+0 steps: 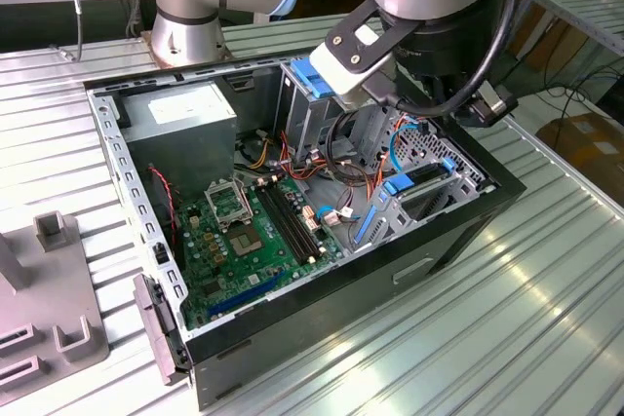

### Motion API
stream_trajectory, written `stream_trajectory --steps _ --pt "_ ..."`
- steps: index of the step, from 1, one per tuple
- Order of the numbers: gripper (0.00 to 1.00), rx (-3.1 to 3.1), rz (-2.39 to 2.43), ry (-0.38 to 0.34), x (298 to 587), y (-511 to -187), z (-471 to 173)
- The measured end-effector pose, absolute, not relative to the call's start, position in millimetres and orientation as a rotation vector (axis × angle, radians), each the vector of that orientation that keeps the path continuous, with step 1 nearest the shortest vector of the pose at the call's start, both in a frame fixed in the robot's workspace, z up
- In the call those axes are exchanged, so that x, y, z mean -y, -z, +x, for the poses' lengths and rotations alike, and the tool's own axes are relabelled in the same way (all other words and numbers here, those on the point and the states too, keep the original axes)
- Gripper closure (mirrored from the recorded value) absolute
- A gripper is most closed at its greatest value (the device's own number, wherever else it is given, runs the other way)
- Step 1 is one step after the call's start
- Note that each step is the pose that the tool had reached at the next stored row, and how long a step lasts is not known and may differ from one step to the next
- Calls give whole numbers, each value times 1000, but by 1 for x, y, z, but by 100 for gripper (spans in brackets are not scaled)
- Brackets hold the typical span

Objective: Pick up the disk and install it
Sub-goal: 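Insert the disk into the insertion slot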

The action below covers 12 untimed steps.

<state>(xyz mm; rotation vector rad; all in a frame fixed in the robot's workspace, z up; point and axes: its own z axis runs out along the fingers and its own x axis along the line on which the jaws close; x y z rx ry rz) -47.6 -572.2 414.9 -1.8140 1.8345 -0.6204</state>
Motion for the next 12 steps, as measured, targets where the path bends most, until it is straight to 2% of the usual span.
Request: stream_trajectory --steps 2,12 --pt "88 -1858 -1837 591 572 -415 -45" --pt "90 -1983 -1957 420 572 -416 -14"
